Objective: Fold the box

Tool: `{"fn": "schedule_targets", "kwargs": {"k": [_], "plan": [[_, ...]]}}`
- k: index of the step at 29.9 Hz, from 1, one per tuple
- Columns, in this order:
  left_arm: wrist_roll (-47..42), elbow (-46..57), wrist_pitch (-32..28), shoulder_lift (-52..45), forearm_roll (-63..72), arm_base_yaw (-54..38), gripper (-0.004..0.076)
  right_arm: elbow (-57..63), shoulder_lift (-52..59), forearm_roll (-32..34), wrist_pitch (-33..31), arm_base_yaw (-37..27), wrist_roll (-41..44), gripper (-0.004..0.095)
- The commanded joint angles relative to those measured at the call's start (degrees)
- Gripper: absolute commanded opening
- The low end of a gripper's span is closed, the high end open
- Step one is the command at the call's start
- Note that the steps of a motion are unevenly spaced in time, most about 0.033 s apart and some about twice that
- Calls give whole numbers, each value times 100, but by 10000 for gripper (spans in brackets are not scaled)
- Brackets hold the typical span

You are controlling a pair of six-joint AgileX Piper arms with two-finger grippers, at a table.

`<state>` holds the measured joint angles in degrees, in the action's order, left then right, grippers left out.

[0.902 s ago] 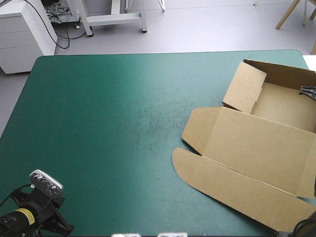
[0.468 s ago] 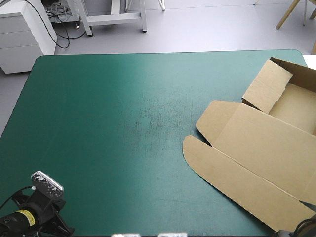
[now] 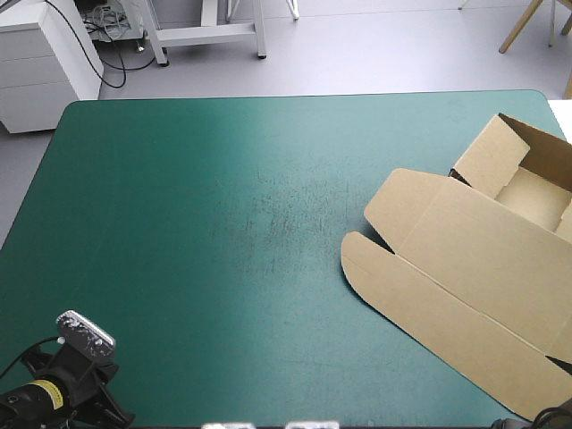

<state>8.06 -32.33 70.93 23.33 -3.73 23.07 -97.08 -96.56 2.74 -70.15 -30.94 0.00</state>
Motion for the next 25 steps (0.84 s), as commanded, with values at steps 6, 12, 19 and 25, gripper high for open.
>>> {"fn": "schedule_targets", "kwargs": {"k": [6,12,19,25], "plan": [[-31,-143,-261,44,26,7,-10,382,1438,-1499,117,-21,-1188,451],[-31,-143,-427,44,42,7,-10,1322,2590,-1696,117,-21,-1201,120],[-31,-143,-645,44,42,7,-10,2712,4248,-1670,455,467,-1382,-19],[-31,-143,-1001,-116,181,7,-10,3730,5344,-1693,528,1534,-1574,-19]]}}
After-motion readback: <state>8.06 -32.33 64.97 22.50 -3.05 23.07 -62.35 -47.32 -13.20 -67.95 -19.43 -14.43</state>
